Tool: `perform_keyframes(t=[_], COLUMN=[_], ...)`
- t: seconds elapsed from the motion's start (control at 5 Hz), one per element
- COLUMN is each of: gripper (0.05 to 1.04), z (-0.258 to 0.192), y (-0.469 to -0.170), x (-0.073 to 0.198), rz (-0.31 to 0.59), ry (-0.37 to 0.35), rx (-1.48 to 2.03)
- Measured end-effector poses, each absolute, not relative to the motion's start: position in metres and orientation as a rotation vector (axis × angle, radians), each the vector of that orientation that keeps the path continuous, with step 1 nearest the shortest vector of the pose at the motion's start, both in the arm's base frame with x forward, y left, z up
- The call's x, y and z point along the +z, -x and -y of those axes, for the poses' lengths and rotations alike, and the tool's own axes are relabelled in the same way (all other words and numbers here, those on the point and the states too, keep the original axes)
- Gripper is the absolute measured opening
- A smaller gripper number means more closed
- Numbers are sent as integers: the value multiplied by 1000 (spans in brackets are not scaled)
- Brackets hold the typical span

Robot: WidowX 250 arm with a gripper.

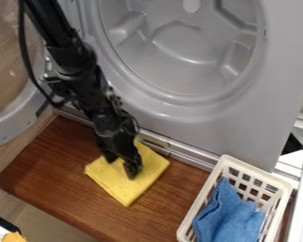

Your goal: Move the yellow cloth on the lest side of the table

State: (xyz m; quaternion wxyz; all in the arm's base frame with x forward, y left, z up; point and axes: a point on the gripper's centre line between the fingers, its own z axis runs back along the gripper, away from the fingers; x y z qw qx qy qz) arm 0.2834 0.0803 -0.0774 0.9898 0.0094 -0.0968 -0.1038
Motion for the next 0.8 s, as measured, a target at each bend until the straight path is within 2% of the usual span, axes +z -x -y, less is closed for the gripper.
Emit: perform_keyframes(t=[0.4,0.8], gripper=[999,996], z=[-117,-108], y=[-279,-261], x=[-78,-74], rz=[180,174], ry=[-51,-15], rx=[-123,-120])
